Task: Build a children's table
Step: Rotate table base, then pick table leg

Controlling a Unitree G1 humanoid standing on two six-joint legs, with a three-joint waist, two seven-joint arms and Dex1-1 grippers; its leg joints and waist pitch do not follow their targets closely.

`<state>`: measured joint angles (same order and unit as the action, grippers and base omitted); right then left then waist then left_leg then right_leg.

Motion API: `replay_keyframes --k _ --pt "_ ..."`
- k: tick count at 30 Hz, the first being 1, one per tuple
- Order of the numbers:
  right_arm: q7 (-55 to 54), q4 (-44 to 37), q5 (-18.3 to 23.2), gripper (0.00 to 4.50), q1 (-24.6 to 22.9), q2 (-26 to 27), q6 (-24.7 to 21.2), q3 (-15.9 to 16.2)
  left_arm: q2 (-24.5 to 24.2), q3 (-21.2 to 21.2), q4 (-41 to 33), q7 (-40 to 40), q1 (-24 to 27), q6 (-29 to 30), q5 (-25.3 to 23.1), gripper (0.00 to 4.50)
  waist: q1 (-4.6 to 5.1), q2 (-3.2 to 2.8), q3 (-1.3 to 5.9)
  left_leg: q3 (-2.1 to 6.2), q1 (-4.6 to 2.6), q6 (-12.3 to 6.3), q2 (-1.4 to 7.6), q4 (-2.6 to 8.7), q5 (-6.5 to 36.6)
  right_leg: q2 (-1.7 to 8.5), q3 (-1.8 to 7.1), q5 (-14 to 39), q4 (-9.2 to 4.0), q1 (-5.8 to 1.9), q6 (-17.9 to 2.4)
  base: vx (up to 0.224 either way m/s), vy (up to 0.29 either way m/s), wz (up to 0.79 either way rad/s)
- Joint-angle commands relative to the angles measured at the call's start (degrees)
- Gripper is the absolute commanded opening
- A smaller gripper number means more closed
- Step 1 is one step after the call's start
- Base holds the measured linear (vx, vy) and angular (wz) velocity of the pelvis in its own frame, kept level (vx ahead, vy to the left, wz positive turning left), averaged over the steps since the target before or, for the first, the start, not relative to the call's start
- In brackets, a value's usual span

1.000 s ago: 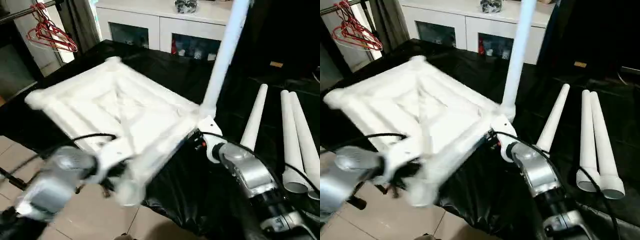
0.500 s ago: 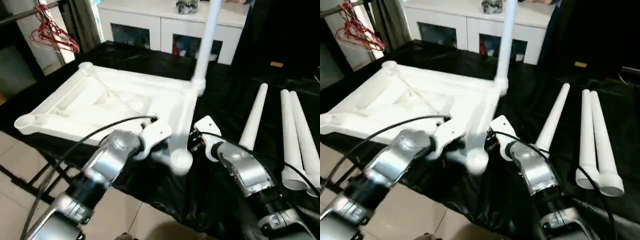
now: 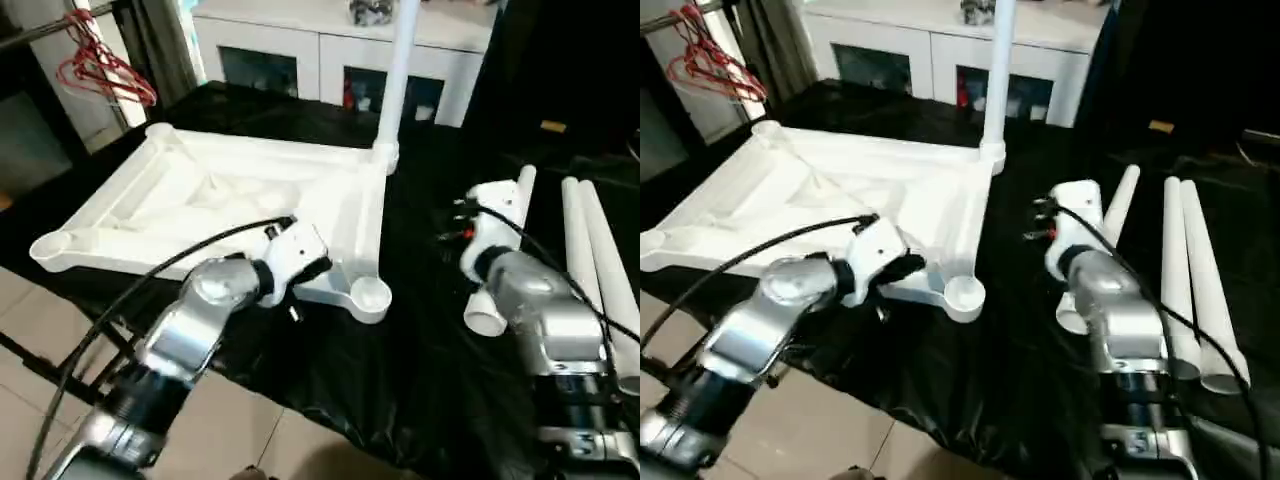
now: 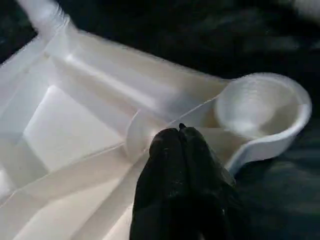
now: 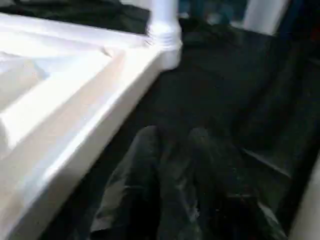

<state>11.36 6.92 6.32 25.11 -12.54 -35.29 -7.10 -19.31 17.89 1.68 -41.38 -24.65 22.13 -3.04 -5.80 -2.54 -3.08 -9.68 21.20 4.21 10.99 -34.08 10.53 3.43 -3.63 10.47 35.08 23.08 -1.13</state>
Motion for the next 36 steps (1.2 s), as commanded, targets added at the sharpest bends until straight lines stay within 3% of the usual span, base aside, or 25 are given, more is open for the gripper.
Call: replay_keyframes --k 1,4,6,8,9,10,11,12,20,21,22,25,30,31,33,34,36 --pt "-3.0 -0.8 -0.8 1.32 0.9 -0.8 -2.7 -2.4 -0.7 -2.3 -5.3 -2.0 1.1 1.2 3.4 0.00 -0.03 -0.24 3.87 0.60 -0.44 0.50 1.58 3.85 9.6 4.12 2.69 11.1 -4.09 -2.98 -9.8 0.000 0.000 0.00" --pt "-5.3 -2.4 -0.7 1.58 0.1 -1.6 -6.4 -4.6 -0.5 -4.5 -10.2 -5.8 2.2 5.4 8.9 0.41 -0.01 -0.58 3.79 0.44 -0.76 1.10 1.36 3.77 10.8 3.89 2.68 12.8 -4.32 -2.79 -9.1 0.000 0.000 0.00" --pt "-6.7 -3.1 -0.9 1.66 -0.4 -1.8 -8.2 -6.0 -0.8 -4.2 -11.3 -7.4 2.5 5.9 10.3 0.41 -0.04 -0.43 3.75 0.45 -0.50 0.75 1.20 3.79 10.0 3.86 2.70 13.7 -4.38 -2.96 -8.2 0.000 0.000 0.00" --pt "-7.8 -3.4 -1.2 2.00 -0.6 -1.8 -9.5 -6.8 -1.0 -3.9 -11.9 -7.8 2.7 5.8 10.8 0.72 0.00 -0.43 3.75 0.46 -0.40 0.64 1.12 3.74 9.2 3.82 2.69 14.0 -4.38 -2.96 -7.6 0.000 0.000 0.00" --pt "-8.6 -4.0 -1.1 2.00 -0.6 -1.9 -11.4 -7.6 -1.0 -3.4 -12.7 -8.1 2.9 6.7 11.6 0.72 0.12 -0.04 3.79 0.36 -0.41 0.60 1.09 3.72 8.8 3.76 2.68 14.8 -4.50 -2.92 -7.0 0.000 0.000 0.00" --pt "-8.6 -4.0 -1.1 2.13 -0.6 -1.9 -11.5 -7.6 -1.0 -3.4 -12.7 -8.1 2.9 6.8 11.6 0.83 0.17 -0.30 3.81 0.45 -0.28 0.66 1.03 3.75 8.6 3.80 2.63 15.2 -4.42 -2.99 -6.7 0.000 0.000 0.00" --pt "-9.1 -3.8 -0.8 2.13 -0.1 -2.1 -12.8 -8.5 -0.9 -3.2 -13.3 -8.0 2.8 7.5 11.9 0.83 0.29 -0.02 3.78 0.41 -0.32 0.68 1.08 3.77 8.6 3.78 2.63 15.4 -4.49 -2.94 -6.5 0.000 0.000 0.00" --pt "-9.3 -3.6 -0.7 2.38 0.1 -2.2 -13.3 -8.7 -0.9 -3.2 -13.8 -7.9 2.9 7.9 12.2 1.04 0.39 -0.23 3.86 0.48 -0.38 0.73 1.08 3.74 8.5 3.75 2.62 15.0 -4.39 -2.93 -6.6 0.000 0.000 0.00" --pt "-10.2 -1.1 -0.1 2.94 1.7 -2.0 -17.3 -9.1 -2.0 -2.6 -16.2 -8.0 4.6 10.3 12.8 1.65 0.66 -0.48 3.90 0.40 -0.51 0.64 1.08 3.63 8.2 3.60 2.59 14.3 -4.41 -2.80 -6.6 0.000 0.000 0.00" --pt "-10.1 -0.3 0.0 2.94 2.2 -1.8 -18.4 -9.0 -2.1 -2.2 -16.0 -7.7 4.4 9.6 12.1 1.65 0.66 -0.88 3.92 0.50 -0.50 0.84 1.01 3.66 8.3 3.54 2.54 14.0 -4.33 -2.88 -6.8 0.000 0.000 0.00" --pt "-10.2 0.4 -0.1 3.14 2.6 -1.6 -19.2 -8.9 -2.2 -1.9 -15.7 -7.5 4.3 9.1 11.7 1.77 0.81 -0.65 3.90 0.50 -0.47 1.00 1.02 3.68 8.6 3.54 2.53 13.5 -4.32 -2.91 -7.1 0.000 0.000 0.00" --pt "-10.6 3.7 -0.4 3.17 4.3 -1.7 -24.0 -8.4 -2.5 -1.2 -15.5 -7.8 3.9 9.4 11.7 2.04 0.75 -0.70 4.01 0.50 -0.51 1.31 1.00 3.61 8.0 3.54 2.58 12.0 -4.13 -3.05 -7.7 0.000 0.000 0.00" --pt "-10.8 8.1 0.9 3.17 6.1 -1.2 -26.9 -9.7 -3.0 -0.6 -16.9 -8.5 4.1 10.6 12.2 2.04 0.60 -0.60 4.01 0.47 -0.57 1.48 1.05 3.58 8.0 3.74 2.59 12.5 -4.10 -3.08 -7.8 0.000 0.000 0.00" --pt "-10.9 8.8 0.6 3.17 6.2 -1.3 -27.1 -9.4 -3.1 -0.4 -17.1 -8.5 4.2 10.7 12.2 2.04 0.60 -0.27 3.97 0.41 -0.50 1.46 1.08 3.58 7.9 3.73 2.60 12.5 -4.16 -3.08 -7.7 0.000 0.000 0.00" --pt "-10.8 10.1 0.3 3.17 6.6 -1.3 -27.7 -9.4 -3.4 -0.2 -17.4 -8.6 4.4 10.9 12.4 2.04 0.56 -0.16 3.93 0.38 -0.52 1.48 1.07 3.60 7.9 3.73 2.60 12.8 -4.16 -3.05 -7.6 0.000 0.000 0.00" --pt "-10.6 10.6 0.3 3.17 6.8 -1.4 -28.1 -9.4 -3.6 -0.1 -17.6 -8.6 4.4 11.0 12.5 2.04 0.51 -0.35 3.93 0.40 -0.61 1.54 1.10 3.61 8.1 3.80 2.60 13.4 -4.16 -2.98 -7.6 0.000 0.000 0.00" --pt "-10.7 11.6 0.2 2.90 7.1 -1.4 -28.5 -9.7 -3.9 0.1 -18.0 -8.9 4.5 11.3 12.9 2.10 0.55 -0.28 3.86 0.37 -0.69 1.71 1.05 3.63 8.9 3.80 2.59 14.9 -4.30 -2.94 -7.3 0.000 0.000 0.00"
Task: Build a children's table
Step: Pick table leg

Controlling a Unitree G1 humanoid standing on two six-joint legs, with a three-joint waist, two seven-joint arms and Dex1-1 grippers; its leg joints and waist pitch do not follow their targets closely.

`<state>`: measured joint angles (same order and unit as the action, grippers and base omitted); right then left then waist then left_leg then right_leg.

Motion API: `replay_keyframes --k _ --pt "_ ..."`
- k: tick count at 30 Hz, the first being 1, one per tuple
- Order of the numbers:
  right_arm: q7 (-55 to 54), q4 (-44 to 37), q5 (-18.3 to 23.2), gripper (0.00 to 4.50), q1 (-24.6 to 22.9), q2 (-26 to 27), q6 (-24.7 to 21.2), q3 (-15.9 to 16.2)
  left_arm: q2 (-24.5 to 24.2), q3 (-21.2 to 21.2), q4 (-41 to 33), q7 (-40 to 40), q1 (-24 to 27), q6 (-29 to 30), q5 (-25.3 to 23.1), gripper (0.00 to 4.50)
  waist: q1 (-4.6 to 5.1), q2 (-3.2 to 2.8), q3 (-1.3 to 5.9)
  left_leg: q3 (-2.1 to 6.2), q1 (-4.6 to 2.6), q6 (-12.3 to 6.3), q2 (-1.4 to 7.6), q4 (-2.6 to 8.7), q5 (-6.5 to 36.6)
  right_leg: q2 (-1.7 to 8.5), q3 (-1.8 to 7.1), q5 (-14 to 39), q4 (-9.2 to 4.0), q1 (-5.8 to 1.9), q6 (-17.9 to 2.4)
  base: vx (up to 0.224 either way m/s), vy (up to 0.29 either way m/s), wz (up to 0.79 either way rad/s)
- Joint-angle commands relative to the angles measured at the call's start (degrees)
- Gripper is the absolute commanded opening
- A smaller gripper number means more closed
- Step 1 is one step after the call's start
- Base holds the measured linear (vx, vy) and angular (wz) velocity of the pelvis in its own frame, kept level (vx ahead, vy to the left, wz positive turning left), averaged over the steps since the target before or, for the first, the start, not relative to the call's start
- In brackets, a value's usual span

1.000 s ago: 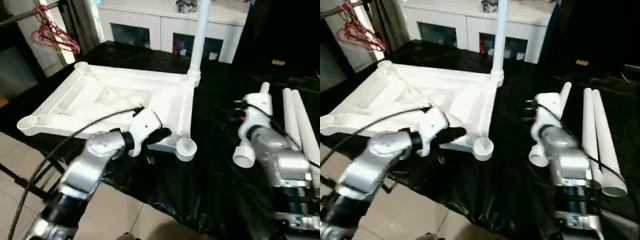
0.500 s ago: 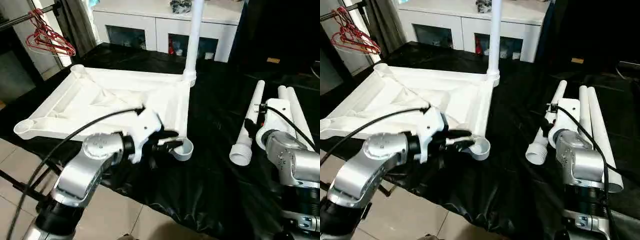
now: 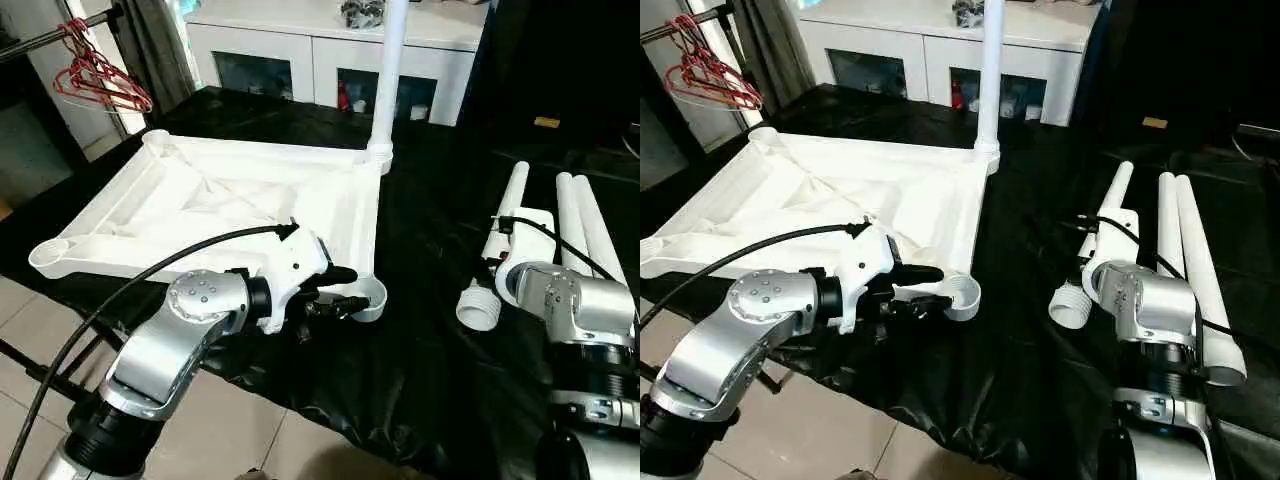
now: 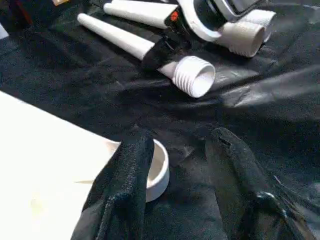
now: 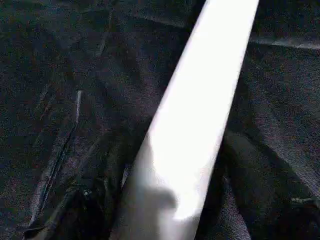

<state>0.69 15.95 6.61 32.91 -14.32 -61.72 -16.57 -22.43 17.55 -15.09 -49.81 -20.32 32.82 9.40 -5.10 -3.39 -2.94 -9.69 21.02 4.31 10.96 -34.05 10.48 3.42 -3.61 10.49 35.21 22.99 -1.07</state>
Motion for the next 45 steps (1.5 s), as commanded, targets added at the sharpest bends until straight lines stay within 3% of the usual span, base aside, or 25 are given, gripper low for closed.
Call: replay_keyframes --k 1,8,18,19,22,23,24,25,26,27,28,29,31,33,34,35,36,37,41,45 --pt "-0.3 3.6 0.1 2.83 -0.4 0.4 -2.2 -0.8 -1.2 0.5 -1.7 -0.8 0.3 1.4 1.1 2.10 -0.22 0.72 3.73 0.38 -0.48 1.63 1.08 3.64 8.8 3.86 2.59 15.1 -4.45 -2.86 -7.2 0.000 0.000 0.00" --pt "-0.7 7.4 0.8 2.33 0.5 -0.4 -1.7 -1.9 -3.8 1.7 -2.9 -3.3 0.3 3.0 1.3 2.10 -0.22 0.43 3.66 0.40 -0.88 2.43 1.10 3.75 10.8 3.74 2.53 16.9 -4.62 -2.51 -6.7 0.000 0.000 0.00" --pt "-2.0 9.8 0.9 1.88 0.7 -0.6 0.0 -4.0 -4.4 1.7 -1.9 -2.8 -0.9 3.0 1.5 2.10 -0.14 0.66 3.50 0.50 -1.00 2.84 0.98 3.94 13.4 3.81 2.39 20.1 -5.03 -2.57 -6.1 0.000 0.000 0.00" --pt "-2.2 9.4 1.2 1.87 0.4 -0.5 3.0 -4.8 -4.3 1.5 -1.4 -2.7 -1.1 3.0 1.5 2.10 -0.10 0.21 3.45 0.53 -1.06 2.98 0.98 3.99 14.2 3.84 2.36 21.2 -5.18 -2.46 -5.8 0.000 0.000 0.00" --pt "-1.6 8.1 1.6 1.86 -0.3 -0.3 8.1 -5.5 -3.9 1.3 -0.5 -2.2 -1.5 2.1 1.1 2.10 0.06 0.22 3.34 0.58 -1.28 3.04 0.91 4.05 16.0 3.74 2.19 23.0 -5.54 -2.32 -5.2 0.000 0.000 0.00" --pt "-1.1 6.9 3.1 1.86 -0.5 0.5 11.4 -7.3 -3.3 1.0 0.5 -1.5 -2.1 1.4 0.8 2.10 0.17 -0.04 3.21 0.55 -1.38 2.99 0.88 4.12 17.3 3.80 2.17 24.5 -5.87 -2.20 -4.7 0.000 0.000 0.00" --pt "-1.1 6.7 3.3 1.86 -0.6 0.6 11.8 -7.5 -3.2 0.9 0.6 -1.4 -2.1 1.3 0.8 2.10 0.25 0.14 3.30 0.68 -1.48 2.80 0.83 4.15 17.7 3.84 2.04 25.5 -5.91 -2.32 -4.5 0.000 0.000 0.00" --pt "-0.5 5.9 4.6 1.86 -0.5 1.0 13.0 -8.9 -2.7 0.6 1.4 -0.8 -2.6 0.7 0.6 2.10 0.24 -0.21 3.34 0.76 -1.49 2.80 0.81 4.14 17.7 3.82 2.01 25.5 -5.82 -2.32 -4.6 0.000 0.000 0.00" --pt "-0.2 5.7 5.2 1.86 -0.5 1.2 13.4 -9.5 -2.5 0.4 1.7 -0.5 -2.8 0.5 0.5 2.10 0.34 0.04 3.33 0.67 -1.43 2.39 0.77 4.14 17.6 3.72 2.00 25.4 -5.97 -2.34 -4.5 0.000 0.000 0.00" --pt "0.9 4.7 6.7 1.86 -0.6 1.8 16.1 -10.9 -2.0 0.2 2.4 0.3 -3.4 -0.3 -0.1 2.10 0.26 -0.14 3.36 0.66 -1.33 2.12 0.78 4.13 17.2 3.76 2.02 24.9 -6.05 -2.38 -4.6 0.000 0.000 0.00" --pt "4.5 2.2 9.0 1.86 -1.5 2.7 23.5 -12.2 -0.8 -0.3 4.0 1.7 -4.5 -1.1 -0.4 2.10 0.21 -0.19 3.49 0.60 -1.17 1.71 0.81 4.05 16.5 3.83 2.06 23.9 -5.97 -2.48 -4.6 0.000 0.000 0.00" --pt "6.1 0.8 10.4 1.86 -2.0 3.3 26.7 -12.8 0.2 -0.8 5.2 2.7 -5.3 -1.8 -0.4 2.10 0.15 -0.29 3.53 0.61 -1.00 1.41 0.83 3.96 15.8 3.92 2.10 23.2 -5.88 -2.57 -4.7 0.000 0.000 0.00" --pt "9.6 -1.9 13.7 1.86 -2.7 4.5 29.2 -14.3 3.0 -2.3 7.5 5.5 -7.1 -2.4 -0.1 2.10 0.08 -0.15 3.80 0.39 -0.63 0.22 0.64 3.71 12.9 3.78 2.11 21.1 -5.71 -2.95 -4.9 0.000 0.000 0.00" --pt "10.8 -2.9 14.9 1.86 -2.9 5.0 29.7 -14.7 3.8 -2.9 8.3 6.4 -7.8 -2.6 0.0 2.10 -0.23 -0.49 4.50 0.49 0.42 -1.73 0.74 3.09 5.3 3.58 2.24 11.1 -4.39 -3.37 -7.0 0.000 0.000 0.00" --pt "15.4 -6.7 18.2 1.85 -4.2 6.2 30.8 -14.5 6.9 -4.8 10.6 8.7 -10.3 -2.8 1.4 2.10 -0.34 -0.73 4.39 0.20 0.53 -2.86 0.55 2.80 4.9 3.48 2.14 9.6 -4.55 -3.25 -7.7 0.000 0.000 0.00" --pt "16.9 -7.7 19.3 1.85 -4.6 6.6 31.2 -14.3 7.9 -5.5 11.5 9.3 -11.2 -2.8 2.0 2.10 -0.46 -0.72 4.56 0.27 0.30 -3.08 0.70 2.74 4.9 3.63 2.14 9.4 -4.39 -3.25 -8.1 0.000 0.000 0.00" --pt "19.3 -9.9 21.3 1.85 -5.4 7.1 30.3 -13.9 9.5 -6.5 12.4 10.0 -12.7 -2.8 3.2 2.10 -0.36 -0.75 4.54 0.35 0.82 -3.89 0.57 2.79 3.9 3.57 1.98 8.7 -4.22 -3.61 -8.5 0.000 0.000 0.00" --pt "21.0 -11.4 22.8 1.85 -5.8 7.5 29.6 -13.9 10.6 -7.2 13.0 10.4 -13.6 -2.6 4.1 2.10 -0.71 -0.99 4.67 0.33 0.51 -4.45 0.81 2.71 4.2 3.61 1.95 9.0 -4.44 -3.31 -8.6 0.000 0.000 0.00" --pt "27.3 -16.8 30.2 1.85 -8.0 8.8 28.6 -13.4 15.6 -11.0 15.3 11.4 -17.6 0.0 9.9 2.10 -0.79 -0.92 4.84 0.45 0.72 -5.76 1.01 2.58 2.8 3.66 1.82 6.1 -4.05 -3.36 -10.3 0.000 0.000 0.00" --pt "32.6 -20.6 35.2 1.84 -10.0 8.6 27.9 -12.1 20.5 -16.1 17.4 12.6 -21.0 5.2 17.0 2.10 -1.41 -0.82 4.58 0.22 0.67 -5.70 0.96 2.42 4.1 3.85 1.80 9.9 -4.62 -3.19 -10.1 0.000 0.000 0.00"
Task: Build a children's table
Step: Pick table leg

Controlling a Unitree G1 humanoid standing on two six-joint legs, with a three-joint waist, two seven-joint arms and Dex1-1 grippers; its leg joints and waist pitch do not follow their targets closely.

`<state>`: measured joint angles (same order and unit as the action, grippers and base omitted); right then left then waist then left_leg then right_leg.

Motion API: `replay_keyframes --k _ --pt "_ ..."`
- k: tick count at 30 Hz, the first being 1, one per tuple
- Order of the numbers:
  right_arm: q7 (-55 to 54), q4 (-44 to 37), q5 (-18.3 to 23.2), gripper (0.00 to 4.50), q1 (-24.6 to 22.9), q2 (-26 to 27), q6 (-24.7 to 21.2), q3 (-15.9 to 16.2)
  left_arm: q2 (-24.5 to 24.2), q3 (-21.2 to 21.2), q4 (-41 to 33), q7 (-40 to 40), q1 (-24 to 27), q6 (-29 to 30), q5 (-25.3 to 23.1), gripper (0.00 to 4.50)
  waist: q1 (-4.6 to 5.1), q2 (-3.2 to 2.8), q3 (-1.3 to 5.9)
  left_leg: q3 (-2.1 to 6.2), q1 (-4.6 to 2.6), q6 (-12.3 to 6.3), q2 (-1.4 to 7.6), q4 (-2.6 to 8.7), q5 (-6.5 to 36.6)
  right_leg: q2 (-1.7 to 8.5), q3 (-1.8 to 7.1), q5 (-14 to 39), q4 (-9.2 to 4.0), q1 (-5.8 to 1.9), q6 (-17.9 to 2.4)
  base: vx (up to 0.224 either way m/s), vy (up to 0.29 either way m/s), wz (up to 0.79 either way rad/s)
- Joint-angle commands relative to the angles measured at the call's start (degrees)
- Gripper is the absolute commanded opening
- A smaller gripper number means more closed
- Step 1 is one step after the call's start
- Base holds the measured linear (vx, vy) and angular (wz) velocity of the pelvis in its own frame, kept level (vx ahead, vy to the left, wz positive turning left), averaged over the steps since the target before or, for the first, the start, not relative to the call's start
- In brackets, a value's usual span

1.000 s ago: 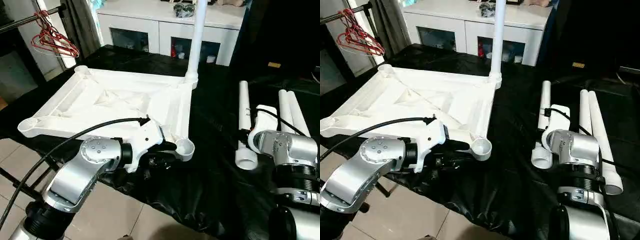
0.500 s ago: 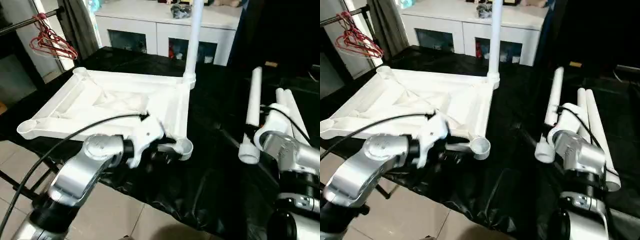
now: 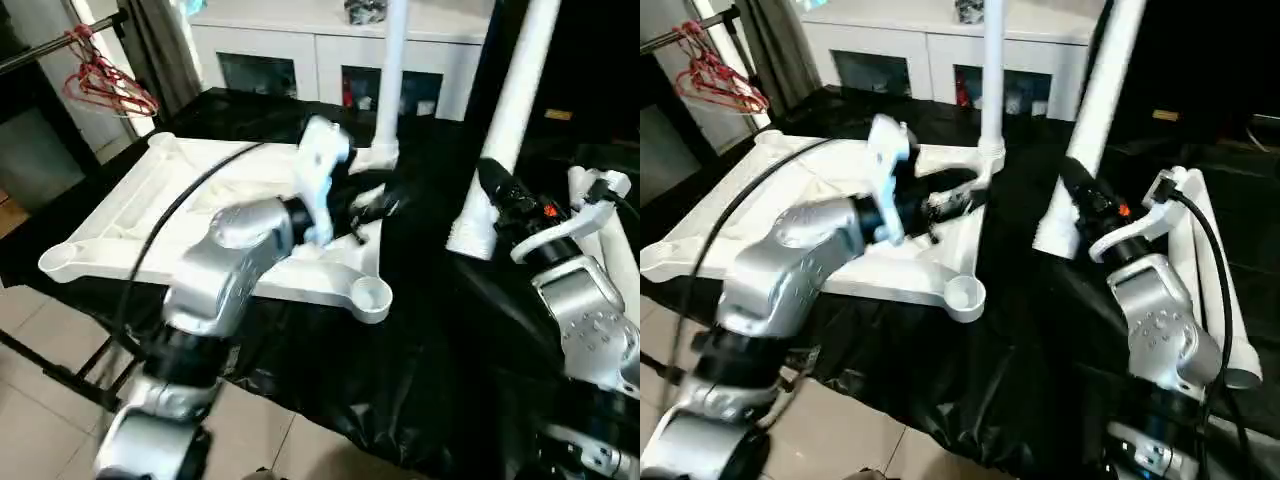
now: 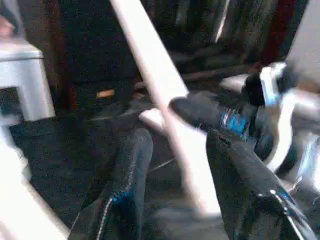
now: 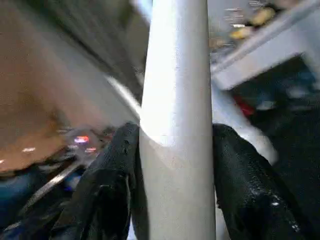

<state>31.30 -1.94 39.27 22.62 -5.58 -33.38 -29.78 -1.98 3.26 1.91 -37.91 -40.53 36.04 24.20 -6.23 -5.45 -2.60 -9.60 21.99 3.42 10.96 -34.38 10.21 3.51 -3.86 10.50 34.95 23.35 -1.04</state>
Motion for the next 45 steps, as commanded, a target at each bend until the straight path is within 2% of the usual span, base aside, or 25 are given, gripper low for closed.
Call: replay_keyframes --k 1,4,5,8,9,11,12,13,15,16,17,21,24,31,32,33,38,39,41,42,44,45 --pt "2.8 -3.6 3.4 1.84 -0.1 -0.2 -1.1 1.5 0.9 -2.8 0.7 1.0 -1.3 2.9 3.8 2.10 -0.50 1.37 4.21 0.25 -0.21 -4.93 1.00 2.83 4.2 3.75 2.03 10.4 -4.32 -3.57 -9.8 0.000 0.000 0.00" --pt "6.5 -7.1 6.3 1.84 -2.0 -0.6 -3.7 3.8 4.0 -6.9 2.3 2.3 -3.4 6.5 10.3 2.10 -0.71 1.82 4.06 0.19 -0.08 -4.83 0.89 2.85 4.6 3.80 1.97 12.7 -4.58 -3.59 -8.9 0.000 0.000 0.00" --pt "7.0 -7.6 6.6 1.84 -2.2 -0.7 -4.0 4.2 4.3 -7.2 2.5 2.2 -3.6 6.7 11.0 2.10 -0.98 1.68 4.12 0.21 -0.19 -4.80 0.89 2.82 4.6 3.81 1.98 13.6 -4.72 -3.52 -8.4 0.000 0.000 0.00" --pt "8.2 -8.3 7.3 1.84 -2.7 -1.3 -4.8 5.8 4.9 -7.1 3.0 1.9 -4.0 7.5 11.7 2.10 -0.92 1.76 4.00 0.36 0.04 -4.47 0.88 3.00 4.5 3.80 1.92 15.4 -4.95 -3.44 -6.9 0.000 0.000 0.00" --pt "8.7 -8.4 7.6 1.84 -2.7 -1.4 -4.9 6.4 5.0 -7.0 3.1 1.9 -3.9 8.0 11.9 2.10 -0.98 2.39 4.02 0.31 -0.03 -4.35 0.92 3.05 4.4 3.76 1.97 15.8 -4.96 -3.45 -6.5 0.000 0.000 0.00" --pt "9.7 -8.6 8.6 1.84 -3.0 -2.0 -5.4 7.4 5.5 -7.4 3.1 2.3 -3.8 9.7 12.7 2.10 -1.10 2.05 4.03 0.29 -0.07 -4.19 0.99 3.01 4.0 3.82 2.06 15.6 -4.89 -3.36 -6.5 0.000 0.000 0.00" --pt "9.7 -8.6 8.7 1.84 -3.0 -2.1 -5.5 7.5 5.5 -7.5 3.1 2.4 -3.8 9.9 12.8 2.10 -1.30 2.08 4.03 0.31 -0.11 -4.21 1.04 3.00 4.0 3.85 2.10 15.1 -4.91 -3.38 -6.5 0.000 0.000 0.00" --pt "10.0 -8.9 8.9 1.84 -3.2 -2.4 -5.8 8.2 5.8 -7.9 2.8 2.8 -3.8 10.8 13.7 2.10 -1.38 2.29 4.05 0.37 0.01 -4.16 1.09 3.08 3.6 3.92 2.11 14.4 -4.68 -3.44 -6.7 0.000 0.000 0.00" --pt "10.6 -9.4 9.0 1.84 -3.5 -2.7 -6.1 9.2 6.1 -8.3 2.4 3.2 -3.7 12.4 15.3 2.10 -1.52 2.27 4.04 0.29 0.00 -4.14 1.01 2.99 3.5 3.92 2.11 14.0 -4.73 -3.41 -6.9 0.000 0.000 0.00" --pt "11.0 -9.9 8.9 1.84 -3.9 -3.0 -6.6 10.3 6.7 -9.0 1.9 3.6 -3.6 13.5 17.3 2.10 -1.69 2.54 4.05 0.27 0.07 -4.20 0.95 2.97 3.1 3.95 2.15 13.7 -4.61 -3.49 -6.9 0.000 0.000 0.00" --pt "11.0 -9.9 8.9 1.84 -3.9 -3.0 -6.6 10.3 6.7 -9.1 1.9 3.7 -3.6 13.5 17.4 2.10 -1.74 2.46 4.06 0.26 0.06 -4.20 0.99 2.94 2.9 3.93 2.16 13.5 -4.56 -3.47 -6.9 0.000 0.000 0.00" --pt "11.6 -10.2 9.7 1.84 -4.4 -3.5 -7.1 11.4 7.2 -10.1 1.7 4.6 -3.7 14.6 19.2 2.10 -2.21 2.73 3.99 0.24 0.03 -4.39 1.05 2.96 3.1 3.93 2.17 14.4 -4.69 -3.35 -6.5 0.000 0.000 0.00" --pt "12.0 -10.5 8.8 1.84 -4.9 -4.4 -6.7 13.1 7.4 -10.7 2.2 6.1 -4.1 14.8 18.6 2.10 -2.32 2.66 3.94 0.31 0.02 -3.95 1.10 3.03 3.4 3.96 2.17 14.9 -4.76 -3.38 -5.9 0.000 0.000 0.00" --pt "11.4 -11.1 3.7 1.84 -5.0 -5.6 -4.6 17.4 8.1 -13.4 4.8 12.4 -6.6 15.9 18.9 2.10 -2.42 2.71 3.97 0.33 0.13 -3.43 0.91 2.97 2.9 3.88 2.18 14.1 -4.70 -3.42 -5.2 0.000 0.000 0.00" --pt "11.3 -11.1 3.4 1.84 -5.0 -5.7 -4.5 17.6 8.0 -13.4 5.0 12.7 -6.8 16.0 18.8 1.92 -2.45 2.72 4.01 0.35 0.11 -3.41 0.95 2.96 2.8 3.92 2.19 13.9 -4.66 -3.43 -5.2 0.000 0.000 0.00" --pt "10.9 -11.2 2.5 1.84 -4.7 -5.6 -4.0 18.3 8.0 -13.4 5.3 13.2 -6.9 15.9 18.4 1.81 -2.48 2.48 3.99 0.39 0.09 -3.54 0.95 2.92 2.8 3.94 2.19 13.5 -4.64 -3.37 -5.4 0.000 0.000 0.00" --pt "7.9 -11.6 -1.5 1.84 -3.5 -5.5 -1.2 21.6 6.8 -10.1 6.4 15.3 -6.9 14.8 13.6 1.55 -2.26 2.65 3.95 0.42 0.13 -3.50 0.95 2.98 2.6 3.89 2.18 13.0 -4.62 -3.43 -5.5 0.000 0.000 0.00" --pt "7.8 -11.6 -1.6 1.84 -3.4 -5.5 -1.1 21.7 6.7 -10.0 6.4 15.3 -6.9 14.8 13.5 1.45 -2.16 2.24 3.96 0.45 0.08 -3.25 1.00 2.97 2.9 3.88 2.21 13.4 -4.70 -3.37 -5.2 0.000 0.000 0.00" --pt "6.5 -11.6 -3.3 1.84 -2.5 -5.1 -0.1 22.3 7.0 -9.4 6.4 15.3 -6.9 15.0 13.8 1.40 -2.18 2.23 3.97 0.48 0.06 -3.05 1.04 3.01 3.2 3.90 2.23 13.0 -4.65 -3.38 -5.4 0.000 0.000 0.00" --pt "5.4 -11.5 -4.1 1.84 -1.7 -4.5 0.5 22.4 7.6 -9.8 6.0 14.7 -6.8 15.9 15.5 1.39 -2.07 2.11 4.00 0.47 0.02 -2.86 1.04 3.00 3.4 3.89 2.22 12.7 -4.59 -3.37 -5.8 0.000 0.000 0.00" --pt "5.0 -11.5 -4.1 1.84 -1.5 -4.4 0.7 22.5 7.5 -9.1 5.2 13.7 -6.5 16.1 16.0 1.39 -2.10 2.23 4.01 0.43 0.02 -3.01 1.02 2.97 3.7 3.93 2.25 12.3 -4.55 -3.44 -6.2 0.000 0.000 0.00" --pt "5.0 -11.5 -4.1 1.84 -1.4 -4.4 0.7 22.5 7.5 -9.1 5.1 13.7 -6.5 16.1 16.0 1.59 -2.11 2.21 4.01 0.44 0.05 -3.15 1.00 2.97 3.6 3.89 2.23 11.9 -4.49 -3.48 -6.5 0.000 0.000 0.00"
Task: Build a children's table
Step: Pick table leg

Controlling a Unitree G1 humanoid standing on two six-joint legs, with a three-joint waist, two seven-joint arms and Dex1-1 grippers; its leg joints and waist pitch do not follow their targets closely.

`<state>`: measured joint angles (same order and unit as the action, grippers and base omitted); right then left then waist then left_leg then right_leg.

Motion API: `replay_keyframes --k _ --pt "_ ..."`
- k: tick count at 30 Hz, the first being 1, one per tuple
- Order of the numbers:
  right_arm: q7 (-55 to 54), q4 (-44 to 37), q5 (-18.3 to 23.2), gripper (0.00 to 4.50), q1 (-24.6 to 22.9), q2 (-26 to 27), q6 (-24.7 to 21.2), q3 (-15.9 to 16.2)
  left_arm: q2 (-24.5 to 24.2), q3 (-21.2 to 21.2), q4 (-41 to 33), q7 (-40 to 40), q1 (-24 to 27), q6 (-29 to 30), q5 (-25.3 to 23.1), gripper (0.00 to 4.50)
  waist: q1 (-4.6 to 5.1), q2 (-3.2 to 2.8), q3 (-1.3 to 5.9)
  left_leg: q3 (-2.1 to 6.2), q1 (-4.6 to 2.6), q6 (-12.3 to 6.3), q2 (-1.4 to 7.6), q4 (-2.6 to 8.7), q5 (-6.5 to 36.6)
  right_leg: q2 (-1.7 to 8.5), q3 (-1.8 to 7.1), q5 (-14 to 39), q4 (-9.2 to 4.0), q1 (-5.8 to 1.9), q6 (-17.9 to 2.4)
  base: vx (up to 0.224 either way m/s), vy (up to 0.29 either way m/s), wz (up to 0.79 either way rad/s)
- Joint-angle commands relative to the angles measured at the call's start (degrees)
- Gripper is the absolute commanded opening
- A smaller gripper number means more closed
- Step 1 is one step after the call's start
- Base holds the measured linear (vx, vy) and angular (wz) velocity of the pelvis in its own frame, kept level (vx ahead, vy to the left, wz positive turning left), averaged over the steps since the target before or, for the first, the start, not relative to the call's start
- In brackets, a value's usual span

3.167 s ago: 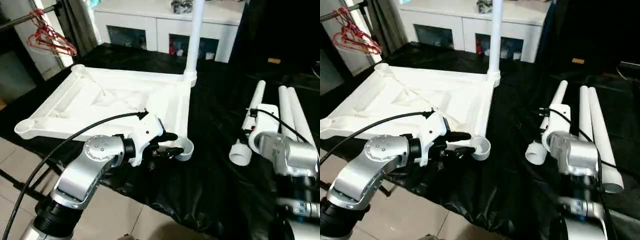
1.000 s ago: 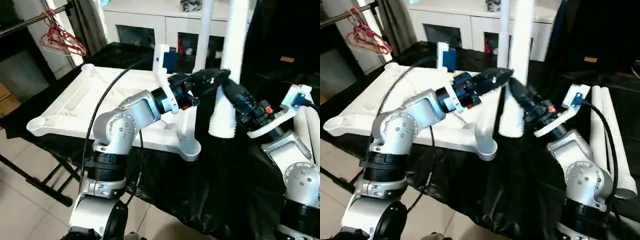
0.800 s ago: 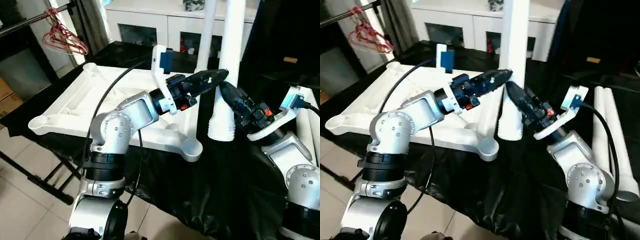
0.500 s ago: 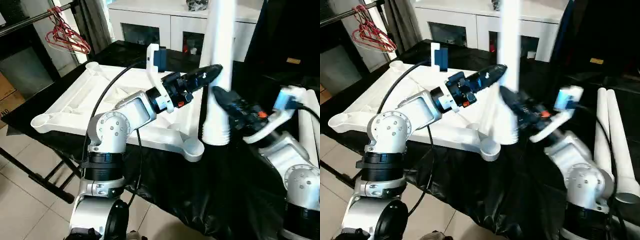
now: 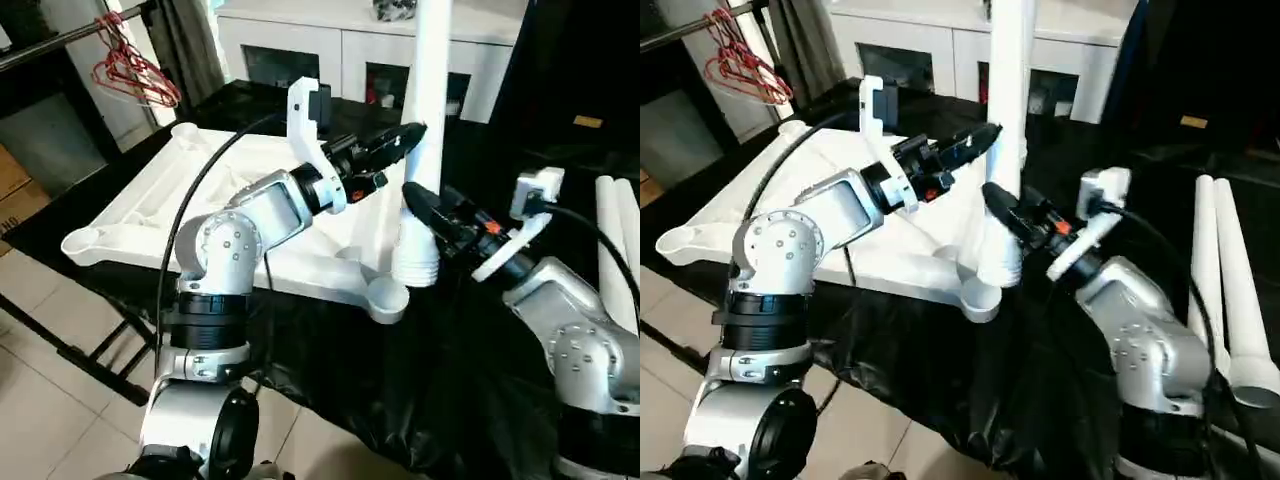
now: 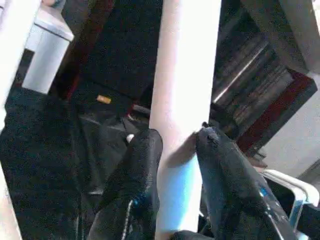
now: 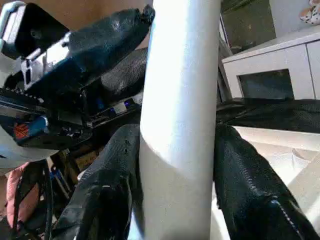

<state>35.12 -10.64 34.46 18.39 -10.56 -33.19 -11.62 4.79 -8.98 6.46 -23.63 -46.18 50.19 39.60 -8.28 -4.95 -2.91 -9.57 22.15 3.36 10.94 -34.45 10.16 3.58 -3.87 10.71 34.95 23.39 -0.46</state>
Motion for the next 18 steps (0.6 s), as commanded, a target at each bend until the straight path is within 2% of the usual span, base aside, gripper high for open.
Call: replay_keyframes --k 1,3,4,6,9,11,12,15,16,17,18 --pt "0.5 -2.6 0.2 1.84 3.2 0.8 1.0 4.6 1.2 3.0 -0.3 -1.4 -0.5 2.5 1.8 1.77 -0.04 1.84 4.32 0.42 -0.09 -3.15 1.04 3.04 3.5 3.82 2.23 11.4 -4.44 -3.51 -7.2 0.000 0.000 0.00" --pt "0.4 -2.6 0.1 1.84 3.3 0.9 1.1 4.6 1.3 2.9 -0.6 -2.0 -0.5 2.6 2.3 1.76 -0.07 1.75 4.32 0.42 -0.10 -3.35 1.07 3.03 3.5 3.89 2.23 11.5 -4.43 -3.52 -7.5 0.000 0.000 0.00" --pt "0.4 -2.6 0.2 1.84 3.3 0.9 1.0 4.7 1.4 2.9 -0.9 -2.2 -0.4 2.7 2.5 1.82 -0.01 1.91 4.27 0.39 -0.10 -3.50 1.08 3.04 3.7 3.87 2.22 11.9 -4.50 -3.49 -7.5 0.000 0.000 0.00" --pt "0.2 -2.7 0.0 1.84 3.4 1.1 1.1 4.8 1.4 2.6 -1.4 -2.5 -0.2 2.9 2.9 2.13 -0.07 1.77 4.28 0.40 -0.12 -3.54 1.11 3.00 3.6 3.89 2.25 12.2 -4.48 -3.43 -7.4 0.000 0.000 0.00" --pt "0.0 -2.7 0.0 1.83 3.6 1.3 1.2 4.7 1.5 2.2 -1.5 -2.6 0.0 3.2 3.4 2.20 -0.03 1.78 4.25 0.38 -0.11 -3.51 1.04 3.02 3.8 3.83 2.23 12.8 -4.54 -3.45 -7.1 0.000 0.000 0.00" --pt "-0.4 -2.6 0.0 1.82 3.7 1.4 1.3 4.6 1.5 1.9 -1.7 -3.0 0.2 3.7 4.3 2.54 -0.03 1.78 4.25 0.39 -0.10 -3.38 1.03 3.03 3.7 3.80 2.22 12.7 -4.55 -3.47 -6.9 0.000 0.000 0.00" --pt "-0.4 -2.6 0.0 1.82 3.7 1.3 1.4 4.6 1.3 2.2 -1.7 -2.8 0.2 3.3 3.8 2.54 0.01 1.76 4.23 0.40 -0.11 -3.33 1.06 3.07 3.8 3.77 2.22 12.8 -4.59 -3.43 -6.9 0.000 0.000 0.00" --pt "-0.3 -2.7 0.1 1.82 3.8 1.1 1.2 4.7 0.6 3.6 -0.8 -2.6 0.3 1.3 1.2 2.60 -0.01 1.76 4.26 0.45 -0.08 -3.29 1.07 3.09 3.8 3.73 2.26 12.4 -4.61 -3.48 -6.4 0.000 0.000 0.00" --pt "-0.2 -2.8 0.0 1.82 3.8 0.8 1.1 4.7 -0.4 5.4 -0.4 -3.0 0.5 -0.5 -1.2 2.60 0.00 1.63 4.26 0.48 -0.11 -3.26 1.09 3.10 3.8 3.73 2.28 12.4 -4.61 -3.47 -6.3 0.000 0.000 0.00" --pt "-0.1 -2.9 -0.2 1.82 3.7 0.2 0.8 4.9 -3.0 10.1 -0.7 -5.8 1.3 -4.8 -6.0 2.95 -0.07 1.62 4.26 0.67 -0.21 -3.35 1.19 3.28 3.9 3.75 2.30 12.7 -4.77 -3.37 -5.4 0.000 0.000 0.00" --pt "0.0 -2.9 -0.2 1.82 3.7 0.1 0.7 4.9 -3.3 10.6 -0.7 -6.2 1.4 -5.2 -6.4 2.95 -0.01 1.64 4.27 0.64 -0.24 -3.28 1.27 3.33 4.0 3.75 2.38 13.0 -4.72 -3.42 -5.1 0.000 0.000 0.00"
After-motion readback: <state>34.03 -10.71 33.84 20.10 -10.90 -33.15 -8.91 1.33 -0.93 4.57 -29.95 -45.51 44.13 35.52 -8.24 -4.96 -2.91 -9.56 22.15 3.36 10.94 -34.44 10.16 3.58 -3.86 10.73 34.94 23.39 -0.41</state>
